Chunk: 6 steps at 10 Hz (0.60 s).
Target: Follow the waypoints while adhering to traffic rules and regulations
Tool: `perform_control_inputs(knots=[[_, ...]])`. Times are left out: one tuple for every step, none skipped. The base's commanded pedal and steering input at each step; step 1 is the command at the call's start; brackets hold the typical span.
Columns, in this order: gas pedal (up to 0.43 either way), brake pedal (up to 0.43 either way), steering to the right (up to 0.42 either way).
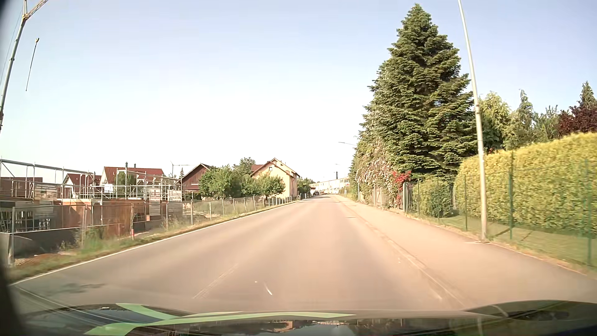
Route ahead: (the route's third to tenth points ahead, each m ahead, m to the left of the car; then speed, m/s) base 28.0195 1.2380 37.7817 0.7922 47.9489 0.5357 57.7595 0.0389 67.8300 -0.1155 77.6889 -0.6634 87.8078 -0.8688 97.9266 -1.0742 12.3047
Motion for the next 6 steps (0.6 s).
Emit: perform_control_inputs(knots=[[0.118,0.000,0.001],[0.118,0.000,0.003],[0.118,0.000,0.002],[0.118,0.000,0.002],[0.118,0.000,0.001],[0.118,0.000,0.001]])
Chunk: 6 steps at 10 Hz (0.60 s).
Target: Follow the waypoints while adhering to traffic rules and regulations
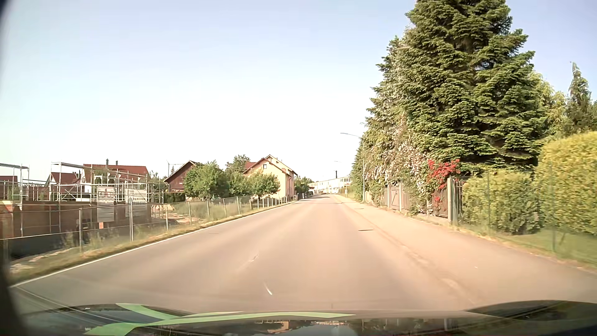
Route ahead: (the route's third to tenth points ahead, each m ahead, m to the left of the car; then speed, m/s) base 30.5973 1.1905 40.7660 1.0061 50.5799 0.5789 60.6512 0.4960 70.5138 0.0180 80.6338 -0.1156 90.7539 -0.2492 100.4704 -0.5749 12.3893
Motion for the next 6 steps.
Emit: perform_control_inputs(knots=[[0.118,0.000,0.001],[0.118,0.000,0.001],[0.130,0.000,0.000],[0.130,0.000,0.000],[0.130,0.000,0.000],[0.130,0.000,0.000]])
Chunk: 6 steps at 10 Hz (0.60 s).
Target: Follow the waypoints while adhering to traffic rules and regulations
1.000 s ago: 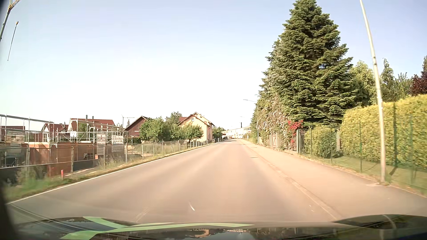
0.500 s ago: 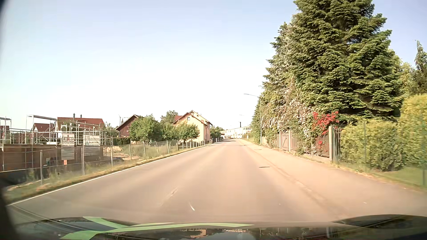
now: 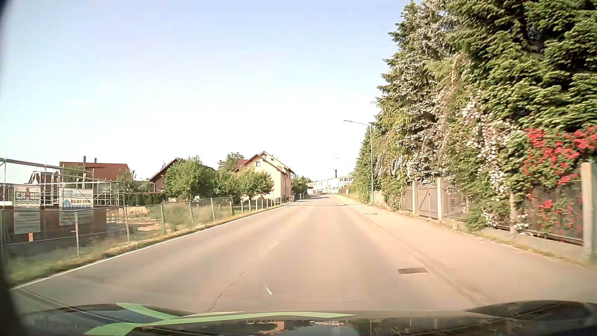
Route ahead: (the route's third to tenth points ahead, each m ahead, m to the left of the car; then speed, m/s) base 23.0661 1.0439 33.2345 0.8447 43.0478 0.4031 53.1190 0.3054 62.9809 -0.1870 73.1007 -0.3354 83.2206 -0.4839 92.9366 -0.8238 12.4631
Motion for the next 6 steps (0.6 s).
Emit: perform_control_inputs(knots=[[0.130,0.000,0.000],[0.138,0.000,0.000],[0.138,0.000,0.000],[0.138,0.000,0.000],[0.130,0.000,0.000],[0.118,0.000,0.000]])
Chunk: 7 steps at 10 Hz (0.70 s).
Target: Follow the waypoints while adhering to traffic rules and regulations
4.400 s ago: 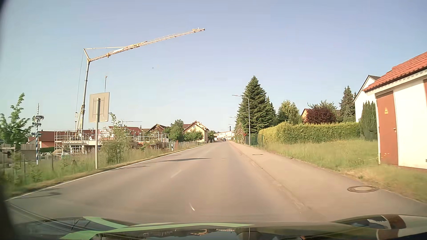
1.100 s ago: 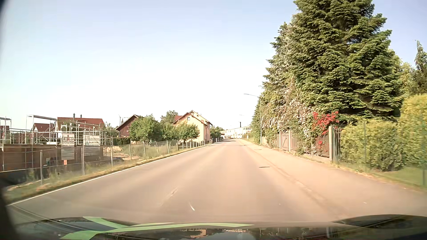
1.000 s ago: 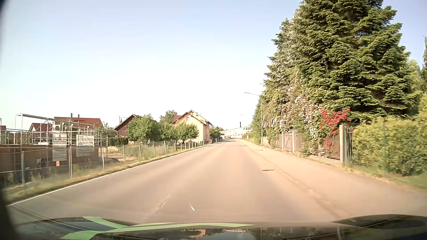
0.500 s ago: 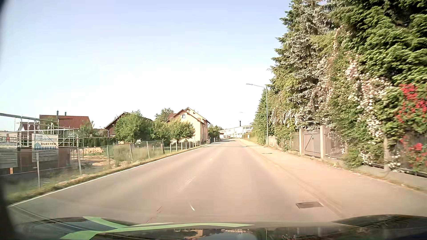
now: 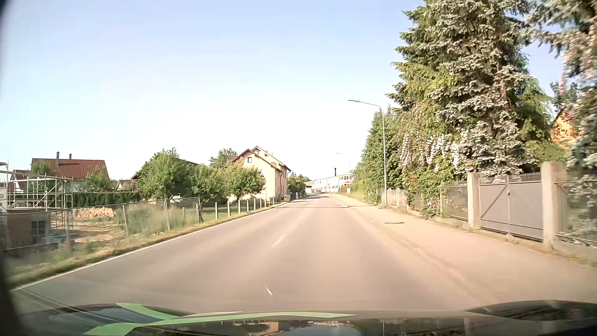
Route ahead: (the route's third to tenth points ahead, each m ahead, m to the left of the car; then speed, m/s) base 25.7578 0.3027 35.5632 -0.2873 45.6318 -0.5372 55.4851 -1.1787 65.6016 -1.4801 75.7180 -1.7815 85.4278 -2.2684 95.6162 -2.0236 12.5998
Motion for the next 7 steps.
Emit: perform_control_inputs(knots=[[0.118,0.000,0.000],[0.118,0.000,0.000],[0.118,0.000,-0.001],[0.118,0.000,-0.001],[0.118,0.000,-0.001],[0.118,0.000,-0.001],[0.118,0.000,-0.001]])
